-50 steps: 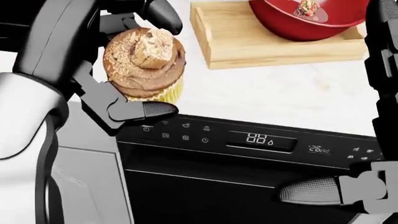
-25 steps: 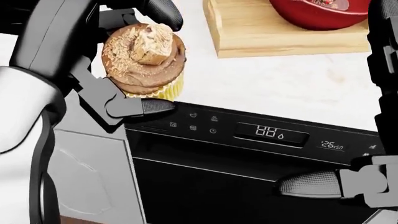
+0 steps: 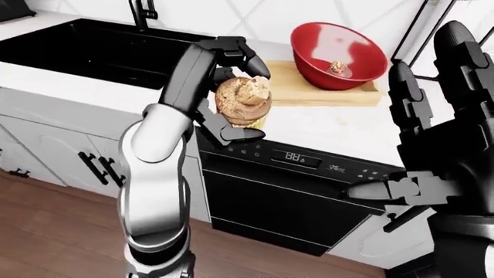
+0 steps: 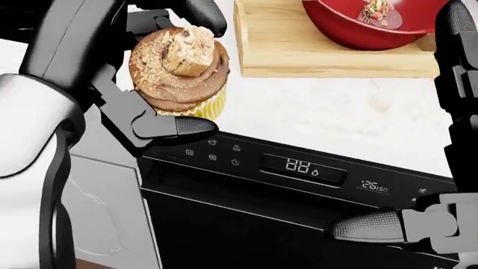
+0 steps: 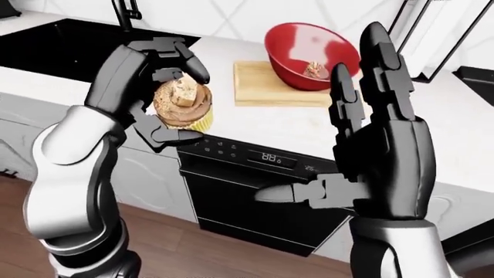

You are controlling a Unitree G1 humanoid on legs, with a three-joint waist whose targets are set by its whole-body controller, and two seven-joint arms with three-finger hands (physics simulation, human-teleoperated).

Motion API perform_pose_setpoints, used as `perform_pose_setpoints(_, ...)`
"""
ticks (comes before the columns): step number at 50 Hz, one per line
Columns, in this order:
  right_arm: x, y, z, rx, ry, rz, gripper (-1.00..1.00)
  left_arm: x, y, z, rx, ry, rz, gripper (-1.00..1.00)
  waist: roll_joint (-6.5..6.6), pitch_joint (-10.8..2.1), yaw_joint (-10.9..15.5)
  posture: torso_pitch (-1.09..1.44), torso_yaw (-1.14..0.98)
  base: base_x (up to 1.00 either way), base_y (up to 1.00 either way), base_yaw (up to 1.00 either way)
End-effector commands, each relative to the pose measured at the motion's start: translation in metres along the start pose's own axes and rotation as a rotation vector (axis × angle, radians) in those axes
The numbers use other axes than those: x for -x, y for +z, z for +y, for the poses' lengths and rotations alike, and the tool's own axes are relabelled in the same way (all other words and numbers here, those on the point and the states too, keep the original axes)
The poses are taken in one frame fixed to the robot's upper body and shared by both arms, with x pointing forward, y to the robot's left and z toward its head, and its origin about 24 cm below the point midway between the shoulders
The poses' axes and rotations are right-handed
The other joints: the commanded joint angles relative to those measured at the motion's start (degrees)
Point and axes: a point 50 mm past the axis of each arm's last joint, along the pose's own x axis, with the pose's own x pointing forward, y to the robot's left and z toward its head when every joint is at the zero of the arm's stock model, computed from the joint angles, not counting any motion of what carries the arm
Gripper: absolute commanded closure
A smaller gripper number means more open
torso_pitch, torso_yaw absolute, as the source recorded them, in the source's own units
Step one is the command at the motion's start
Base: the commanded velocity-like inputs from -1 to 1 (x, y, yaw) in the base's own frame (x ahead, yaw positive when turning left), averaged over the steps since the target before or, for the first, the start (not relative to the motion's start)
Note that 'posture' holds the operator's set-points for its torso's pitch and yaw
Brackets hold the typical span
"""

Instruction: Pick up the bowl with cake and place it on the tray. Pick up the cupcake and place it on the tray.

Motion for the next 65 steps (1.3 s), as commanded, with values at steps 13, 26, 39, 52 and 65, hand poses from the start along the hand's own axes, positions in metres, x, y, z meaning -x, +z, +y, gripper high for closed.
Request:
perform_pose_setpoints(13,-0.001,0.011,0.001,0.002,0.009,-0.085,-1.0,0.004,0.014,0.013,-0.023,0.068,-0.076,1.0,2.38,-1.03,-1.22,0.0,0.0,0.0,-0.13,0.0)
perform_pose_setpoints(26,-0.001,0.012,0.002,0.002,0.016,-0.081,-1.0,0.003,0.013,0.013,-0.021,0.07,-0.075,1.0,5.78,-1.4,-0.28,0.0,0.0,0.0,-0.39,0.0)
perform_pose_setpoints(39,0.0,0.014,0.0,0.006,0.009,-0.092,-1.0,0.003,0.015,0.015,-0.021,0.074,-0.078,1.0,-5.63,0.37,2.19,0.0,0.0,0.0,-0.66,0.0)
perform_pose_setpoints(52,0.001,0.014,-0.001,0.007,0.003,-0.096,-1.0,0.001,0.016,0.019,-0.021,0.089,-0.082,1.0,0.94,-0.14,-1.01,0.0,0.0,0.0,0.0,0.0)
perform_pose_setpoints(65,0.0,0.018,-0.003,0.009,0.0,-0.103,-1.0,0.002,0.018,0.022,-0.021,0.097,-0.086,1.0,2.82,-0.36,0.29,0.0,0.0,0.18,0.0,0.0)
